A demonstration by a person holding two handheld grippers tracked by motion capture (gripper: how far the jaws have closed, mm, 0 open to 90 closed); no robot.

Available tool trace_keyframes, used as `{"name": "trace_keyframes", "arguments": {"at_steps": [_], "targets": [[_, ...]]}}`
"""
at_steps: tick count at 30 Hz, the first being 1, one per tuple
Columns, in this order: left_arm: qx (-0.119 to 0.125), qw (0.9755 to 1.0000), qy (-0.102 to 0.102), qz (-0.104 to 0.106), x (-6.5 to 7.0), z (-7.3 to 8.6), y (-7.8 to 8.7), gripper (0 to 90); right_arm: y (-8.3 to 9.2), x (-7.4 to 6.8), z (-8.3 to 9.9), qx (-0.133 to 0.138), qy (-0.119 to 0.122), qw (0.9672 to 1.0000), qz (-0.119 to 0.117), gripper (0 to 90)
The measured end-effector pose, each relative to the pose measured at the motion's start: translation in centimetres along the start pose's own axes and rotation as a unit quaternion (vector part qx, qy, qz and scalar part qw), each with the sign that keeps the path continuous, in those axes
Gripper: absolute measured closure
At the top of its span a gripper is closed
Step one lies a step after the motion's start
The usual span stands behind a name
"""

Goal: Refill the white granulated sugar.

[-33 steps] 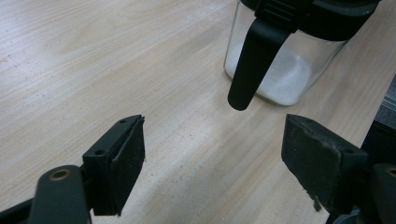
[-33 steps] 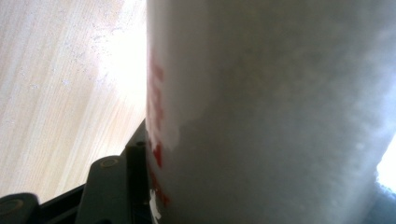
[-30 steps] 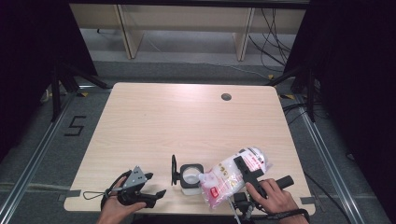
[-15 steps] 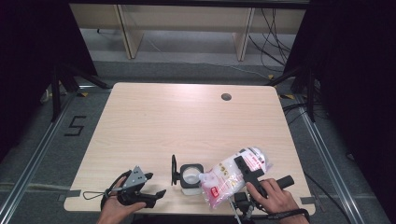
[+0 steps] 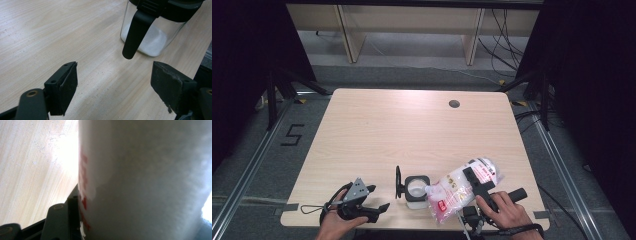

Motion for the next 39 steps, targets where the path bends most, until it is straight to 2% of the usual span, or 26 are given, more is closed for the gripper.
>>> {"name": "trace_keyframes", "arguments": {"at_steps": [1, 3, 4, 5, 6, 9, 12, 13, 22, 24, 25, 31, 33, 34, 35, 39], "targets": [[0.000, 1.0000, 0.000, 0.000, 0.0, 0.0, 0.0, 21.1, -0.5, 1.4, -0.2, 0.042, 0.085, 0.9953, 0.022, 41.7], [-0.004, 0.9999, -0.012, -0.005, -0.2, -0.1, 0.1, 21.1, -0.5, 1.4, -0.2, 0.042, 0.086, 0.9952, 0.021, 41.8], [0.000, 1.0000, -0.002, 0.001, 0.0, 0.0, 0.0, 21.1, -0.5, 1.4, -0.2, 0.042, 0.087, 0.9951, 0.021, 41.8], [-0.004, 1.0000, -0.008, -0.001, -0.1, 0.0, 0.1, 21.1, -0.5, 1.4, -0.2, 0.042, 0.087, 0.9951, 0.021, 41.8], [-0.004, 0.9999, -0.010, -0.003, -0.2, -0.1, 0.1, 21.1, 0.1, 0.1, 0.0, 0.001, 0.006, 1.0000, 0.003, 41.8], [-0.004, 0.9999, -0.011, -0.004, -0.2, -0.1, 0.1, 21.1, 0.1, 0.0, 0.0, -0.002, -0.003, 1.0000, 0.000, 41.8], [-0.003, 1.0000, -0.008, -0.001, -0.1, 0.0, 0.0, 21.1, 0.1, 0.1, 0.1, -0.002, 0.002, 1.0000, 0.003, 41.8], [-0.005, 0.9999, -0.012, -0.004, -0.2, -0.1, 0.1, 21.1, 0.1, 0.1, 0.1, -0.001, 0.005, 1.0000, 0.001, 41.9], [-0.004, 0.9999, -0.011, -0.003, -0.2, -0.1, 0.1, 21.1, 0.1, -0.1, 0.1, -0.002, -0.008, 1.0000, 0.001, 41.9], [-0.005, 0.9999, -0.011, -0.001, -0.1, -0.1, 0.1, 21.1, 0.1, 0.3, 0.1, 0.003, 0.016, 0.9999, 0.005, 42.0], [-0.004, 1.0000, -0.009, -0.001, -0.1, -0.1, 0.1, 21.1, 0.1, 0.2, 0.1, 0.000, 0.007, 1.0000, 0.005, 42.0], [-0.004, 0.9999, -0.010, -0.001, -0.2, -0.1, 0.1, 21.1, 0.2, 0.3, 0.1, 0.001, 0.008, 1.0000, 0.005, 42.0], [-0.004, 1.0000, 0.003, -0.001, 0.0, 0.0, 0.1, 21.1, 0.2, 0.3, 0.2, 0.000, 0.008, 1.0000, 0.005, 42.1], [-0.004, 1.0000, 0.002, -0.002, -0.1, 0.0, 0.1, 21.1, 0.1, 0.4, 0.2, 0.004, 0.016, 0.9998, 0.008, 42.1], [0.000, 1.0000, 0.005, 0.002, 0.0, 0.0, 0.0, 21.1, 0.1, 0.4, 0.2, 0.004, 0.015, 0.9999, 0.007, 42.1], [-0.004, 1.0000, 0.003, -0.001, 0.0, 0.0, 0.1, 21.1, 0.1, 0.4, 0.2, 0.004, 0.014, 0.9999, 0.007, 42.2]]}}
Point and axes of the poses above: each handheld gripper's, and its own axes: y roughly backward along the jaws, z roughly out of its underside, x roughly to its right, the point moved 3 cm from there along -y, roughly forward along the jaws, and after that the axes turned 15 degrees about y, right-handed, at the moved point
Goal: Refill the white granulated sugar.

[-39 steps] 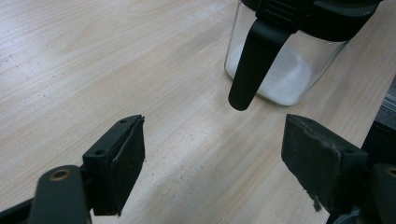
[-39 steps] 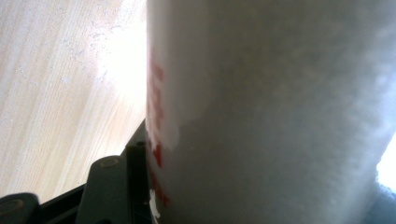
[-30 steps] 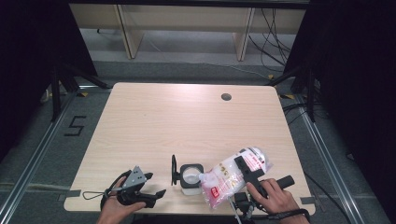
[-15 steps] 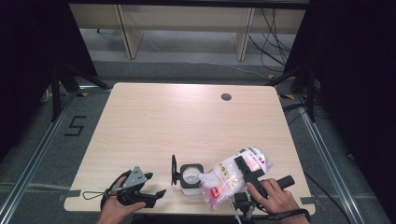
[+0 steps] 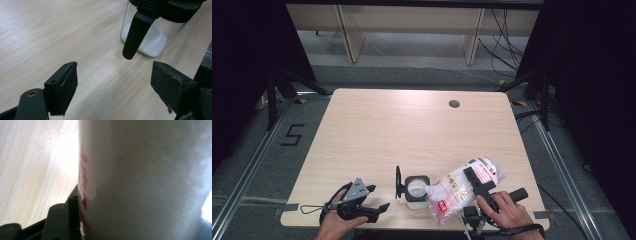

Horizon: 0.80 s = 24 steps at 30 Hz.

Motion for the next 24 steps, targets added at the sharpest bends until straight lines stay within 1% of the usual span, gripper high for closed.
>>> {"name": "trace_keyframes", "arguments": {"at_steps": [2, 3, 7, 9, 13, 15, 16, 18, 24], "targets": [[0.000, 1.0000, -0.001, 0.000, 0.00, -0.01, 0.01, 21.1, -0.01, 0.07, 0.00, 0.002, 0.002, 1.0000, 0.001, 42.2], [0.003, 1.0000, 0.002, 0.003, 0.02, 0.01, -0.07, 21.1, 0.02, 0.01, 0.00, 0.000, -0.001, 1.0000, 0.000, 42.2], [0.004, 1.0000, 0.003, 0.003, 0.03, 0.01, -0.06, 21.1, 0.03, 0.00, 0.00, 0.000, -0.001, 1.0000, 0.000, 42.3], [0.004, 1.0000, 0.003, 0.003, 0.02, 0.01, -0.06, 21.1, -0.01, 0.10, 0.01, 0.002, 0.003, 1.0000, 0.003, 42.3], [0.004, 1.0000, 0.004, 0.003, 0.03, 0.01, -0.06, 21.1, 0.06, 0.01, 0.04, 0.000, -0.003, 1.0000, 0.001, 42.3], [0.004, 1.0000, 0.003, 0.003, 0.03, 0.01, -0.06, 21.2, 0.07, 0.10, 0.07, 0.000, -0.001, 1.0000, 0.005, 42.4], [0.004, 1.0000, 0.003, 0.003, 0.03, 0.01, -0.06, 21.1, 0.04, 0.21, 0.09, 0.002, 0.004, 1.0000, 0.006, 42.4], [0.004, 1.0000, 0.003, 0.003, 0.02, 0.00, -0.06, 21.1, 0.09, 0.20, 0.11, 0.001, 0.001, 1.0000, 0.007, 42.4], [0.000, 1.0000, 0.003, 0.002, -0.01, -0.01, 0.01, 21.1, 0.09, 0.20, 0.12, 0.000, 0.002, 1.0000, 0.008, 42.5]]}}
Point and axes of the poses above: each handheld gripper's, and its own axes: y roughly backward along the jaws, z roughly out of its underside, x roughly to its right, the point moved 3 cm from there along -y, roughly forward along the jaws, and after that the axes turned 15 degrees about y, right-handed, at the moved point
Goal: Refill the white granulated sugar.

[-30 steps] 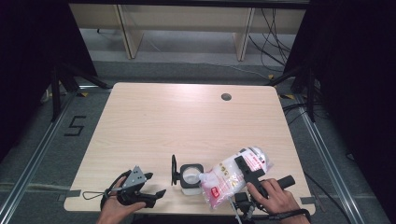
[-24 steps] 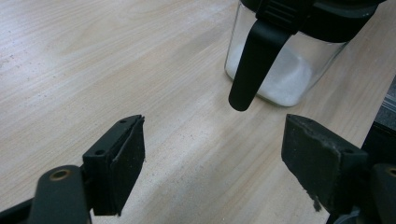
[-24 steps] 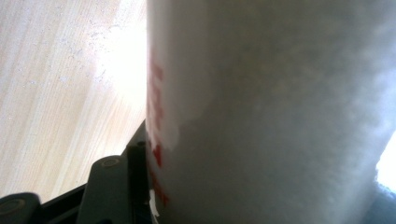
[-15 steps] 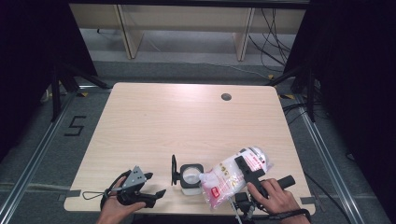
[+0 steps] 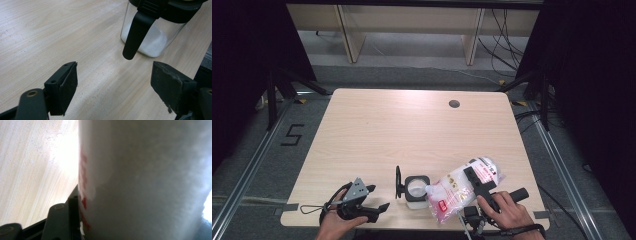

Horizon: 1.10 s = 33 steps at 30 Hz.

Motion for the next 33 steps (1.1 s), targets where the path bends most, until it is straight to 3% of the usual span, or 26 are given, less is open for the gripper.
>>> {"name": "trace_keyframes", "arguments": {"at_steps": [5, 6, 7, 10, 12, 17, 22, 24, 26, 27, 30, 31, 33], "targets": [[0.001, 1.0000, 0.000, -0.001, 0.00, -0.01, 0.02, 21.1, -0.03, 0.01, -0.07, 0.001, 0.003, 1.0000, -0.001, 42.6], [0.001, 0.9999, -0.012, 0.000, -0.10, -0.09, 0.05, 21.1, -0.03, 0.03, -0.09, 0.001, 0.005, 1.0000, -0.001, 42.5], [0.001, 1.0000, -0.003, -0.002, -0.02, -0.04, 0.05, 21.2, 0.01, -0.26, -0.11, -0.001, -0.013, 0.9999, -0.005, 42.6], [0.001, 1.0000, 0.001, 0.001, 0.02, -0.01, 0.01, 21.1, 0.06, -0.01, -0.09, -0.003, 0.004, 1.0000, -0.004, 42.5], [0.001, 1.0000, -0.007, -0.001, -0.06, -0.07, 0.05, 21.1, 0.12, -0.19, -0.09, -0.007, -0.006, 0.9999, -0.007, 42.6], [0.001, 1.0000, -0.004, -0.001, -0.03, -0.06, 0.05, 21.1, 0.08, 0.01, -0.06, -0.003, 0.003, 1.0000, -0.002, 42.6], [0.000, 1.0000, -0.009, -0.001, -0.07, -0.09, 0.10, 21.1, 0.06, -0.21, -0.03, -0.004, -0.009, 0.9999, -0.006, 42.7], [0.008, 0.9999, 0.007, 0.000, 0.13, -0.04, -0.02, 21.1, 0.02, 0.05, -0.02, 0.000, 0.002, 1.0000, 0.002, 42.7], [0.000, 1.0000, -0.008, -0.002, -0.10, -0.04, 0.13, 21.1, 0.02, 0.09, -0.02, 0.000, 0.003, 1.0000, 0.002, 42.7], [0.007, 1.0000, 0.001, -0.001, 0.03, -0.03, 0.02, 21.1, 0.03, 0.08, -0.03, 0.000, 0.003, 1.0000, 0.002, 42.7], [0.009, 0.9999, 0.004, 0.001, 0.10, -0.05, -0.03, 21.1, 0.05, -0.01, -0.04, -0.002, -0.001, 1.0000, -0.001, 42.7], [0.004, 0.9999, -0.010, 0.001, -0.08, -0.13, 0.05, 21.2, 0.01, -0.09, -0.04, -0.001, -0.004, 1.0000, -0.002, 42.7], [0.004, 1.0000, -0.008, 0.000, -0.06, -0.13, 0.05, 21.1, 0.06, -0.07, -0.02, -0.003, -0.001, 1.0000, -0.003, 42.7]]}}
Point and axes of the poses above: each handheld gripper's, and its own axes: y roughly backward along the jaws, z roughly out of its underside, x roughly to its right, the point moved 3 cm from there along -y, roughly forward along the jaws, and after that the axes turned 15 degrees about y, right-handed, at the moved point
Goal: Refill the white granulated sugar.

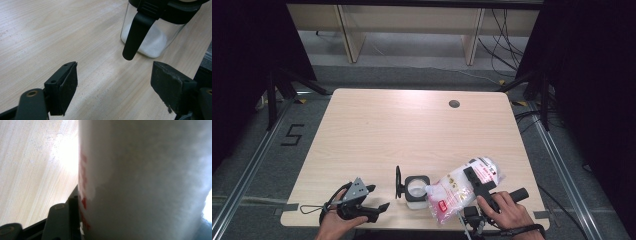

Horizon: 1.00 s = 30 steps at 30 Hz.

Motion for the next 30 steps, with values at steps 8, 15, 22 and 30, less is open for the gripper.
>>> {"name": "trace_keyframes", "arguments": {"at_steps": [8, 15, 22, 30], "targets": [[0.000, 0.9999, 0.012, 0.001, 0.12, 0.10, -0.04, 21.1, 0.02, -0.12, 0.04, 0.000, -0.009, 1.0000, -0.002, 42.8], [0.003, 0.9999, 0.009, -0.002, 0.09, 0.10, -0.01, 21.1, 0.02, -0.24, -0.03, -0.002, -0.014, 0.9999, -0.004, 42.8], [0.001, 1.0000, -0.002, 0.001, -0.03, 0.01, -0.02, 21.2, 0.01, 0.12, 0.01, 0.001, 0.005, 1.0000, 0.000, 42.8], [0.005, 0.9998, 0.017, 0.004, 0.21, 0.09, -0.12, 21.1, 0.09, -0.21, -0.05, -0.005, -0.015, 0.9999, -0.005, 42.9]]}}
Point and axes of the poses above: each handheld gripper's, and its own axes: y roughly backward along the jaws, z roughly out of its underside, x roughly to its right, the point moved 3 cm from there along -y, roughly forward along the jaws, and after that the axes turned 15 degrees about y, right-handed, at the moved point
